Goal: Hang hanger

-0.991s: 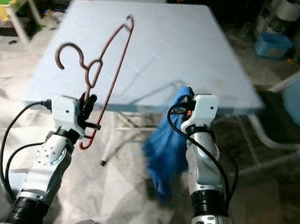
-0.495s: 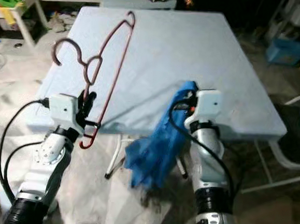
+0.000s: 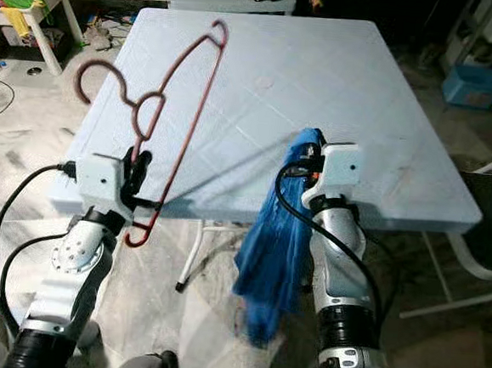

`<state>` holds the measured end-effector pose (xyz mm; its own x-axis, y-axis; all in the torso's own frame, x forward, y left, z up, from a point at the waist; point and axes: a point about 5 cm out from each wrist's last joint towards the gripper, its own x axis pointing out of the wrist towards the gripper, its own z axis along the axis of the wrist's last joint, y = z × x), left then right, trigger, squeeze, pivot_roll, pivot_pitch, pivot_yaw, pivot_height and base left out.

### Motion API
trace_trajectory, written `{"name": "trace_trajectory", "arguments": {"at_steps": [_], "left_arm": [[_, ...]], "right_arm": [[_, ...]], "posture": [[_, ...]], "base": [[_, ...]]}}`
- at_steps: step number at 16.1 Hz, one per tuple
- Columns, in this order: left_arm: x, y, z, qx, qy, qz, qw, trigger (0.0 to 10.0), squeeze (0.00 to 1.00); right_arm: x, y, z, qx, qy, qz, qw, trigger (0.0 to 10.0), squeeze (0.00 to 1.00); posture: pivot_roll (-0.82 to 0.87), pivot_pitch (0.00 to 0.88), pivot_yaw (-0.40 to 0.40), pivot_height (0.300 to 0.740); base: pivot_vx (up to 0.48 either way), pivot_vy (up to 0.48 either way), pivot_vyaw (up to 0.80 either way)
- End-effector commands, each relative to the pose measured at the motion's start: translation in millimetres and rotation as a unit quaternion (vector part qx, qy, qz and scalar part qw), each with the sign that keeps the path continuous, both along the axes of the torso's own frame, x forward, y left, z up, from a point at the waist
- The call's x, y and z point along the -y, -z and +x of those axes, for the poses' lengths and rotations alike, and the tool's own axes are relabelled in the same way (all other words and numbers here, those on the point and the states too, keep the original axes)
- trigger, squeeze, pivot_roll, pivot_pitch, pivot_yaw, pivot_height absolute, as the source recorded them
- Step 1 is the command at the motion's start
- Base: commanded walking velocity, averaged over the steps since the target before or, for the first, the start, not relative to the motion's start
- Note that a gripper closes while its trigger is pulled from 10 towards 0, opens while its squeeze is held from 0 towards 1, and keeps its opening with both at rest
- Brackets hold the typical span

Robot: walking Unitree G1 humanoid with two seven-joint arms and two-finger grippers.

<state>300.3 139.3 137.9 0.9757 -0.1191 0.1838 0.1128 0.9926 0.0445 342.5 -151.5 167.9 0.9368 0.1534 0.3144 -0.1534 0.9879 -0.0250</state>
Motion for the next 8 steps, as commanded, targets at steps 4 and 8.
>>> {"name": "trace_trajectory", "arguments": {"at_steps": [4, 8], "left_arm": [[0.0, 2.7, -4.4, -0.008, -0.010, 0.001, 1.000, 10.0, 0.00], [-0.5, 4.5, -6.6, -0.015, -0.017, -0.004, 1.000, 10.0, 0.00]], "right_arm": [[13.6, -20.2, 12.7, 0.009, 0.003, -0.014, 1.000, 10.0, 0.00], [20.1, -38.8, 36.5, -0.016, -0.006, -0.028, 0.999, 10.0, 0.00]], "posture": [[0.07, 0.175, -0.039, 0.740], [0.07, 0.182, -0.049, 0.740]], "base": [[0.000, 0.000, 0.00], [0.000, 0.000, 0.00]]}}
